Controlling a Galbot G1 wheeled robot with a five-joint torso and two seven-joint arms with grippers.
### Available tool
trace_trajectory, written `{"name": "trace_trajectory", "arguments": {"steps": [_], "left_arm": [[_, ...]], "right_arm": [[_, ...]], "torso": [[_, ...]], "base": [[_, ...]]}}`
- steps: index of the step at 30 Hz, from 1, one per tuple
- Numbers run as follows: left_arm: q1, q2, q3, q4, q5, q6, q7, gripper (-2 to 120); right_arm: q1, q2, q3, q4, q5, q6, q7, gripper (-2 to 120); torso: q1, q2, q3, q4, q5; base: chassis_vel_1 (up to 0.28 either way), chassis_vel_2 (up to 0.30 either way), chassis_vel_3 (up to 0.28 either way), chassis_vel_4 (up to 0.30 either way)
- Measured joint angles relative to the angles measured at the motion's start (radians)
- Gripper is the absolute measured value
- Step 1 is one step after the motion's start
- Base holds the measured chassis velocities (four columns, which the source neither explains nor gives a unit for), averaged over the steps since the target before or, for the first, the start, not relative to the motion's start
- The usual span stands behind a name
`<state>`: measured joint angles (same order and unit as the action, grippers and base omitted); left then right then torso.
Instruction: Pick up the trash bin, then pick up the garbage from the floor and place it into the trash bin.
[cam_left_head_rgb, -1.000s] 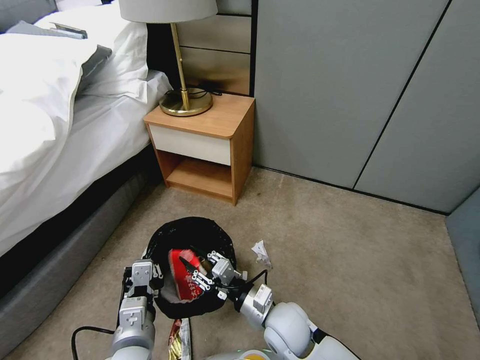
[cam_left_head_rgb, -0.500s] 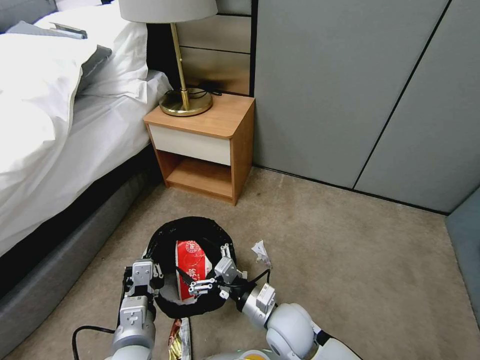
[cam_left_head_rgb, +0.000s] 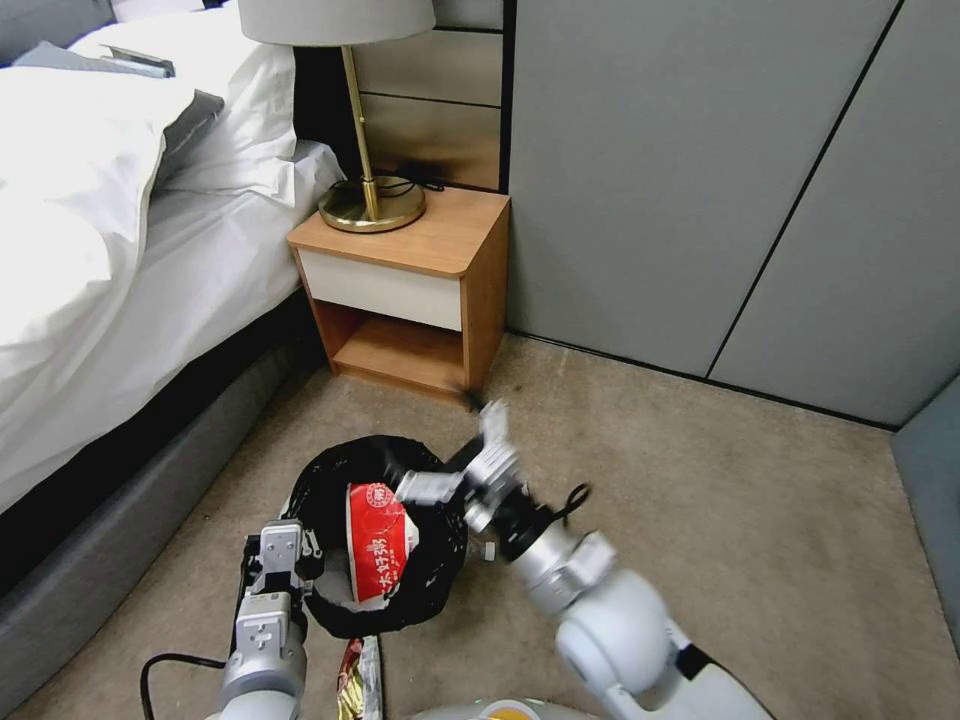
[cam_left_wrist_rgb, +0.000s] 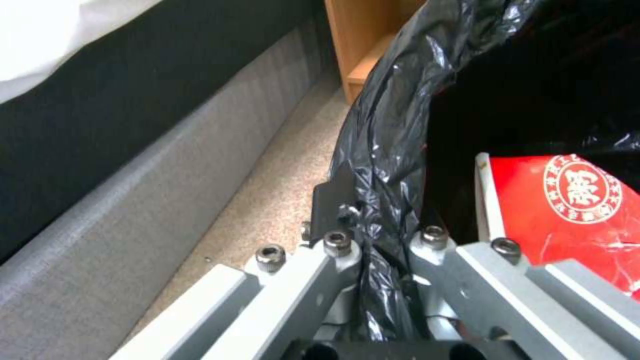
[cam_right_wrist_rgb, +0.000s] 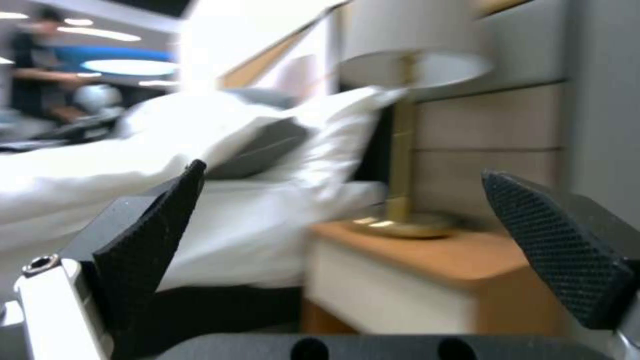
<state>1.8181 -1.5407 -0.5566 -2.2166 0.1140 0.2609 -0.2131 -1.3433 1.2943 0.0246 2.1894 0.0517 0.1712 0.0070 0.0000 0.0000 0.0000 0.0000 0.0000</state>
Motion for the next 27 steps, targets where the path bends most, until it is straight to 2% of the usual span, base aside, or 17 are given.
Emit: {"name": "trace_trajectory", "arguments": {"steps": [2, 6, 10, 12, 15, 23, 27], "left_arm": [[-0.003, 0.001, -0.007, -0.002, -0.010, 0.000, 0.000, 1], [-0.010, 0.004, -0.016, -0.004, -0.024, 0.000, 0.000, 1], [-0.013, 0.005, -0.019, -0.006, -0.029, 0.001, 0.000, 1], [-0.014, 0.009, -0.025, -0.013, -0.040, 0.004, 0.000, 1], [-0.015, 0.012, -0.030, -0.017, -0.045, 0.007, 0.000, 1], [-0.005, 0.013, -0.034, -0.026, -0.047, 0.009, -0.001, 1], [0.000, 0.012, -0.038, -0.028, -0.047, 0.007, -0.001, 1]], "right_arm": [[-0.062, 0.009, 0.069, 0.035, -0.043, 0.007, 0.033, 100], [-0.142, 0.016, 0.136, 0.048, -0.065, 0.032, 0.059, 100], [-0.172, 0.021, 0.163, 0.047, -0.067, 0.046, 0.067, 100], [-0.267, 0.032, 0.226, 0.019, -0.064, 0.088, 0.081, 100], [-0.310, 0.034, 0.240, -0.005, -0.064, 0.110, 0.081, 100], [-0.308, 0.028, 0.248, -0.043, -0.055, 0.113, 0.080, 100], [-0.236, 0.012, 0.254, -0.063, -0.008, 0.059, 0.070, 100]], "torso": [[0.000, 0.000, 0.000, -0.0001, 0.0000], [0.000, 0.000, 0.000, -0.0002, 0.0001], [0.000, 0.000, 0.000, 0.0000, 0.0000], [0.000, 0.000, 0.000, -0.0001, 0.0000], [0.000, 0.000, 0.000, -0.0001, 0.0000], [0.000, 0.000, 0.000, 0.0000, 0.0000], [0.000, 0.000, 0.000, 0.0001, -0.0002]], "base": [[0.000, 0.000, 0.000, 0.000], [0.000, 0.000, 0.000, 0.000], [0.000, 0.000, 0.000, 0.000], [0.000, 0.000, 0.000, 0.000], [0.000, 0.000, 0.000, 0.000], [0.000, 0.000, 0.000, 0.000], [0.000, 0.000, 0.000, 0.000]]}}
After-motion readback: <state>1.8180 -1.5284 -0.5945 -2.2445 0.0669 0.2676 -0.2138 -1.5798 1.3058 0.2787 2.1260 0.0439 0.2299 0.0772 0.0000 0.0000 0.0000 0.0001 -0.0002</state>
